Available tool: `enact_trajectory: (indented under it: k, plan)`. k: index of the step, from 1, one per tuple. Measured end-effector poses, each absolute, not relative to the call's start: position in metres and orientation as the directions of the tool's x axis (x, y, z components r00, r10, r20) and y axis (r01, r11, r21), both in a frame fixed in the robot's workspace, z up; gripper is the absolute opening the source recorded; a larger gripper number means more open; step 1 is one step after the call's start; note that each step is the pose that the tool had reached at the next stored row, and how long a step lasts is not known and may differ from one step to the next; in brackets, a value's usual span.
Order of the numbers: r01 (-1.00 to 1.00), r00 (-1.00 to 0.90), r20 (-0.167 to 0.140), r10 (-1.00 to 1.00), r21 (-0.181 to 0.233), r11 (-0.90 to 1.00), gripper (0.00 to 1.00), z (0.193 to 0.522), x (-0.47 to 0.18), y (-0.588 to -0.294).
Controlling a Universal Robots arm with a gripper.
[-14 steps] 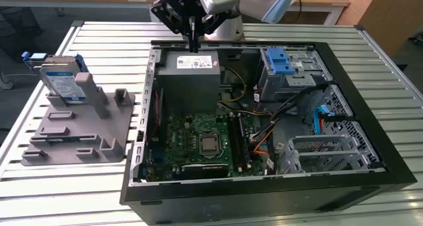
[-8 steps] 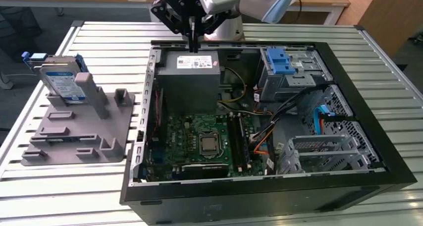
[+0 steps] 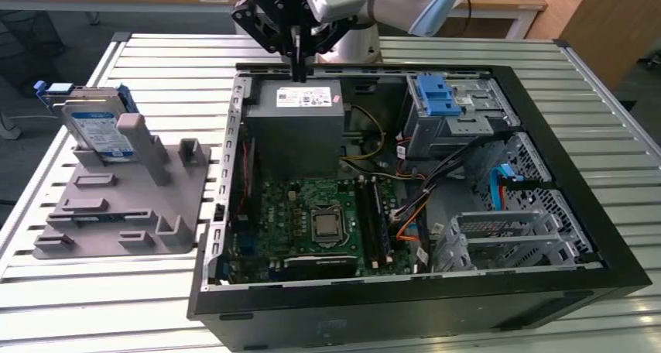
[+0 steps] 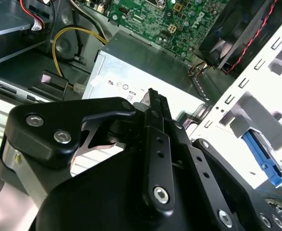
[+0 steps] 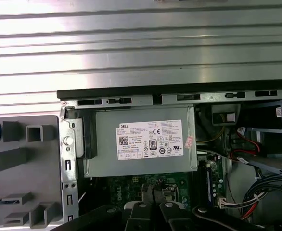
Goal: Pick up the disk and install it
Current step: 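Reach for the disk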
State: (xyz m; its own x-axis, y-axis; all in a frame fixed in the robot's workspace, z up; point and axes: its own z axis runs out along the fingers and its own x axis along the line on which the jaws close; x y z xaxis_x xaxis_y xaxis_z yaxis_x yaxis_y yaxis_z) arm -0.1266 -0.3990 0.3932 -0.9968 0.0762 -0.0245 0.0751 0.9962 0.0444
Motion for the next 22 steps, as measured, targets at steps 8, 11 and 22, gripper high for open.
enact_trajectory:
  k: [8,11,22]
  plan:
    - [0.075,-0.997,-0.024,0.076,0.044,0.996,0.15,0.393,-0.132,-0.399]
    - [0.075,-0.997,-0.024,0.076,0.044,0.996,0.15,0.393,-0.134,-0.399]
    - [0.075,-0.997,-0.024,0.076,0.044,0.996,0.15,0.393,-0.141,-0.399]
